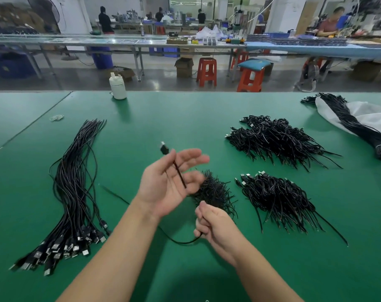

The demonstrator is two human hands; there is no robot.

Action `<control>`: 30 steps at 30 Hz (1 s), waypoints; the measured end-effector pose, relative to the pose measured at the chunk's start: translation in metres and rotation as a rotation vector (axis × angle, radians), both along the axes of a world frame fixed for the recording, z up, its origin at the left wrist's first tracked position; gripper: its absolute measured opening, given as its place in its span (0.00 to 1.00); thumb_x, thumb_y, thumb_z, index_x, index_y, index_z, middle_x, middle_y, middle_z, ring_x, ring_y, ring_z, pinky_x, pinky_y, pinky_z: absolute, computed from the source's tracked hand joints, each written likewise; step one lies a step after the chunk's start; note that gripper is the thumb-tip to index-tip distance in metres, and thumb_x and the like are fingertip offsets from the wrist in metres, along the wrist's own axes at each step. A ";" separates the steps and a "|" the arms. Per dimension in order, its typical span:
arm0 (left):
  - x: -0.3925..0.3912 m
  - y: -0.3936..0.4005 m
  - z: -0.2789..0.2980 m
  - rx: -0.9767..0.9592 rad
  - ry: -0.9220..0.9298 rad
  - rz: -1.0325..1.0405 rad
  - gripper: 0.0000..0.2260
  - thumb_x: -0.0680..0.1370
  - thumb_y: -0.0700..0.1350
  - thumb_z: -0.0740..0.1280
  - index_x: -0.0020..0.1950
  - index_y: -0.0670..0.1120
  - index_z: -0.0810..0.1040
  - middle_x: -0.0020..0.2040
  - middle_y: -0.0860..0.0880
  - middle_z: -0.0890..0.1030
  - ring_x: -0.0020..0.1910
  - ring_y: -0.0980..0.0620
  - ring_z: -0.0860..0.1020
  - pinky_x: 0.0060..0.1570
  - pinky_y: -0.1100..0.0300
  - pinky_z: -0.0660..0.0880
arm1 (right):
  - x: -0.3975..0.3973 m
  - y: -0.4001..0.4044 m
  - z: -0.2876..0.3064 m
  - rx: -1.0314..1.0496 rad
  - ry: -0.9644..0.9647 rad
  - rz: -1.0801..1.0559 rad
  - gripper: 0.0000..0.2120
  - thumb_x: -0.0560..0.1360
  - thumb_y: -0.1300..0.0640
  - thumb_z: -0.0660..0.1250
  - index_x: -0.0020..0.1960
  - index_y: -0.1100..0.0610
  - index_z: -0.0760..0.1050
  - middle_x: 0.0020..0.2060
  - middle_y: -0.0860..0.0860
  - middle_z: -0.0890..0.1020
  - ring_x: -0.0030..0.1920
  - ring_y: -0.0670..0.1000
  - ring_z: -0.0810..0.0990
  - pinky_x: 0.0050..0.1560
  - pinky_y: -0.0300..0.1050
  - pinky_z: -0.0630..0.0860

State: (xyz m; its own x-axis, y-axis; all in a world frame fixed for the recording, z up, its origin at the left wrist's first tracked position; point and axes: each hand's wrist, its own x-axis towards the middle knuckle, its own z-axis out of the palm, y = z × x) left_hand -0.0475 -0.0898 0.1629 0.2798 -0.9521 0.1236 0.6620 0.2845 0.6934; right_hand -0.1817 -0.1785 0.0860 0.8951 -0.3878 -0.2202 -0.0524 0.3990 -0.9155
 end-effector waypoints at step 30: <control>0.015 0.026 -0.034 0.350 -0.111 -0.089 0.16 0.81 0.48 0.58 0.46 0.40 0.82 0.30 0.48 0.80 0.19 0.55 0.72 0.20 0.66 0.67 | 0.017 -0.003 -0.004 0.125 0.114 0.054 0.18 0.82 0.55 0.59 0.34 0.55 0.70 0.27 0.47 0.61 0.28 0.47 0.57 0.31 0.41 0.56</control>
State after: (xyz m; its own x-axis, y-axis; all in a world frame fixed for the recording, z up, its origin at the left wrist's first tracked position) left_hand -0.0322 -0.0639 0.1291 0.1970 -0.9621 -0.1888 0.5888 -0.0379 0.8074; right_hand -0.1647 -0.1814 0.0823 0.8805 -0.3030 -0.3646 -0.1771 0.5031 -0.8459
